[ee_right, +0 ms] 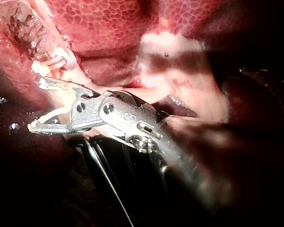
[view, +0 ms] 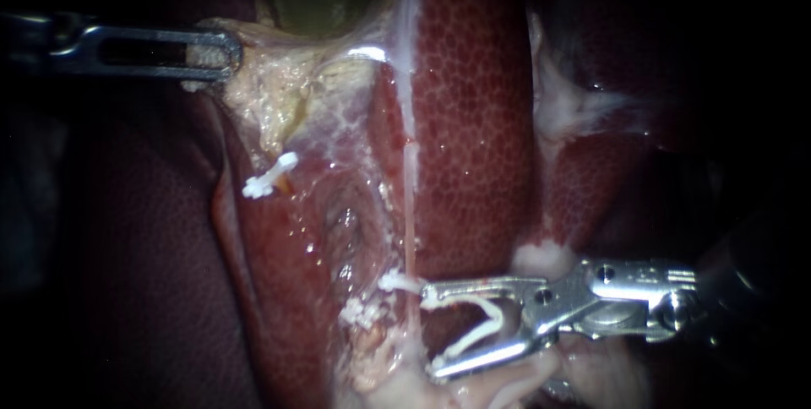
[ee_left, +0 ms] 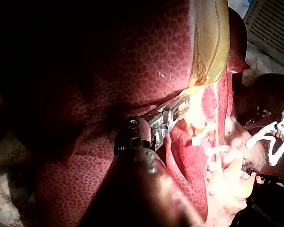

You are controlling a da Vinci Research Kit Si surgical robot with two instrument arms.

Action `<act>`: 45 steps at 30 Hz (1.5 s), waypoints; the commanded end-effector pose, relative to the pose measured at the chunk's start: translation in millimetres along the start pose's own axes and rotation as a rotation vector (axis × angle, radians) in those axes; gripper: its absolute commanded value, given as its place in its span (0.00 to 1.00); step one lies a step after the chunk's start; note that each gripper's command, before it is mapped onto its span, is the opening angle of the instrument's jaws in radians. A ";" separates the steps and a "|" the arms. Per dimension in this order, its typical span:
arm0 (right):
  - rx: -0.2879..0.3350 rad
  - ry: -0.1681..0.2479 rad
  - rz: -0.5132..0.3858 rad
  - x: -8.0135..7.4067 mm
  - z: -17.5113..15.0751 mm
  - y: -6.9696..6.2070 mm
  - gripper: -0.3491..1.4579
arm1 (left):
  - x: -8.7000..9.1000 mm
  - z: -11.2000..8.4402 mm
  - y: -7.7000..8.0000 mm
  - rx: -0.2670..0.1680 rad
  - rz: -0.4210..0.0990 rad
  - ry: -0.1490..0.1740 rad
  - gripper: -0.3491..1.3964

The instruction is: Clipping second clip right tube

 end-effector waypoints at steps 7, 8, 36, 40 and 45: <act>-0.004 0.000 0.001 -0.3 0.2 0.8 0.52 | 0.0 0.0 -0.1 0.000 0.000 0.000 0.00; -0.004 0.000 0.001 -0.4 0.2 1.0 0.52 | 0.0 -0.1 -0.1 0.000 0.000 0.000 0.00; -0.104 -0.026 0.012 -6.2 1.1 9.5 0.52 | 0.1 -0.2 -0.6 -0.003 -0.001 -0.001 0.00; -0.103 -0.029 0.012 -6.3 0.8 9.6 0.52 | 0.1 -0.3 -0.6 -0.003 -0.001 -0.001 0.00; -0.107 -0.046 0.018 -6.7 0.5 9.8 0.52 | 0.1 -0.3 -0.6 -0.003 -0.001 -0.001 0.00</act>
